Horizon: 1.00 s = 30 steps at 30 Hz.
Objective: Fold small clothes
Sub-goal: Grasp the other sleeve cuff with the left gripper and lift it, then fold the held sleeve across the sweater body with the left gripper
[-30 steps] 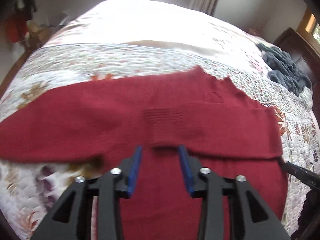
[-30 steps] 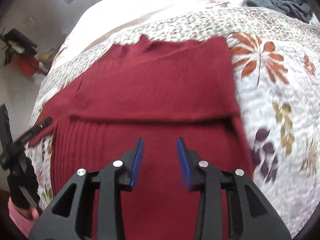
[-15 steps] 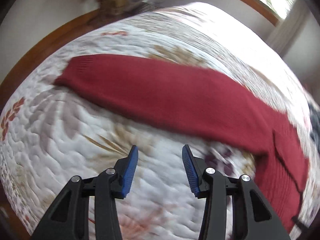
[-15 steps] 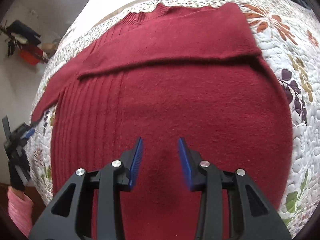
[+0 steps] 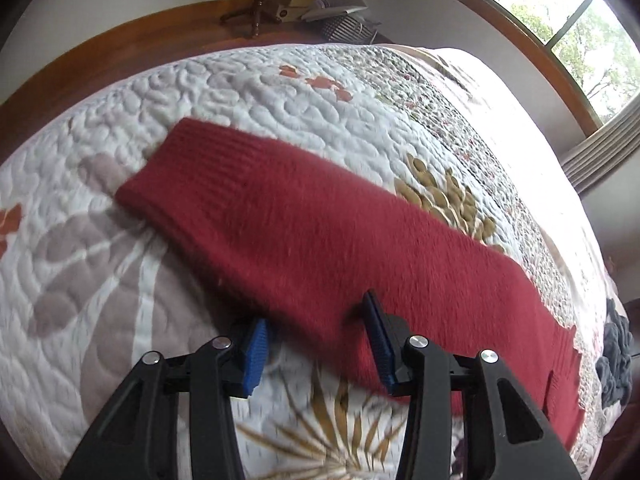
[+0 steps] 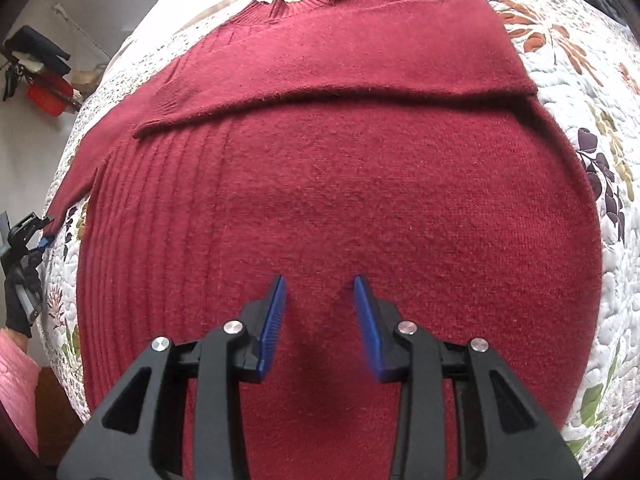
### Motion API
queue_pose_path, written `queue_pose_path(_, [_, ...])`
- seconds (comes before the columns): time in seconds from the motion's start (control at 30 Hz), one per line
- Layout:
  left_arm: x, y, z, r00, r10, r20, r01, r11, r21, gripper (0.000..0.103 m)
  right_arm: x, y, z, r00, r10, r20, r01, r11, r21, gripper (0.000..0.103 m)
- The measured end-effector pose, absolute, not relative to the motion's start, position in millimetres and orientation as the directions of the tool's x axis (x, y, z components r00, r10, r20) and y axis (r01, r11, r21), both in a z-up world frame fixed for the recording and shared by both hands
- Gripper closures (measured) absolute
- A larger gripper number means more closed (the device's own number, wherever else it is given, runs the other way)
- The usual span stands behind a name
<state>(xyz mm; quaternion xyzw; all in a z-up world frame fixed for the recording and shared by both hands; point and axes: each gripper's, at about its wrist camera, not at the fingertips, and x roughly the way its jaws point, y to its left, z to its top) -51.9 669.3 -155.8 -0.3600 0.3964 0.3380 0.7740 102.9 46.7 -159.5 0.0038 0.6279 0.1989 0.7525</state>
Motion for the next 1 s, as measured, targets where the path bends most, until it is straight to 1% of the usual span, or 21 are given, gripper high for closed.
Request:
queue_pose_path(0.07, [-44.1,670.2,-156.2,0.433,0.262,-0.863,-0.811,0.531,-0.246,0.063,102.4,47.9,-160.1,0.136,0.297,-0.945,-0.300,0.921,0.246,0.068])
queue_pose_path(0.13, [-39.8,670.6,-154.6,0.421,0.274,-0.865,-0.811,0.540,-0.224,0.082,102.5,48.8,-160.3,0.137,0.289,-0.948,-0.305,0.922,0.237,0.068])
queue_pose_path(0.2, [-36.1,670.4,-150.7,0.419,0.282,-0.863,-0.811,0.544,-0.216,0.090,102.9,49.7,-160.2,0.139,0.283,-0.949,-0.310,0.923,0.229,0.068])
queue_pose_path(0.23, [-35.7,669.1,-147.0,0.419,0.292,-0.860,-0.810,0.548,-0.208,0.093,102.8,49.4,-160.2,0.139,0.282,-0.949,-0.310,0.923,0.228,0.068])
queue_pose_path(0.3, [-35.0,665.8,-139.7,0.433,0.303,-0.849,-0.801,0.561,-0.208,0.095,102.9,49.6,-159.6,0.139,0.281,-0.950,-0.310,0.923,0.228,0.068])
queue_pose_path(0.43, [-29.7,649.0,-117.0,0.485,0.310,-0.818,-0.758,0.615,-0.216,0.096,102.6,47.5,-156.2,0.145,0.276,-0.950,-0.312,0.924,0.221,0.068])
queue_pose_path(0.63, [-4.2,598.4,-79.0,0.596,0.244,-0.765,-0.635,0.726,-0.263,0.097,102.3,41.5,-148.8,0.157,0.287,-0.945,-0.302,0.925,0.231,0.068])
queue_pose_path(0.83, [30.3,542.1,-59.7,0.658,0.182,-0.731,-0.533,0.798,-0.281,0.097,102.5,30.9,-138.7,0.173,0.302,-0.938,-0.298,0.923,0.242,0.068])
queue_pose_path(1.0, [60.6,495.1,-56.7,0.674,0.118,-0.729,-0.478,0.822,-0.309,0.097,103.1,27.5,-134.9,0.180,0.294,-0.939,-0.317,0.921,0.228,0.067])
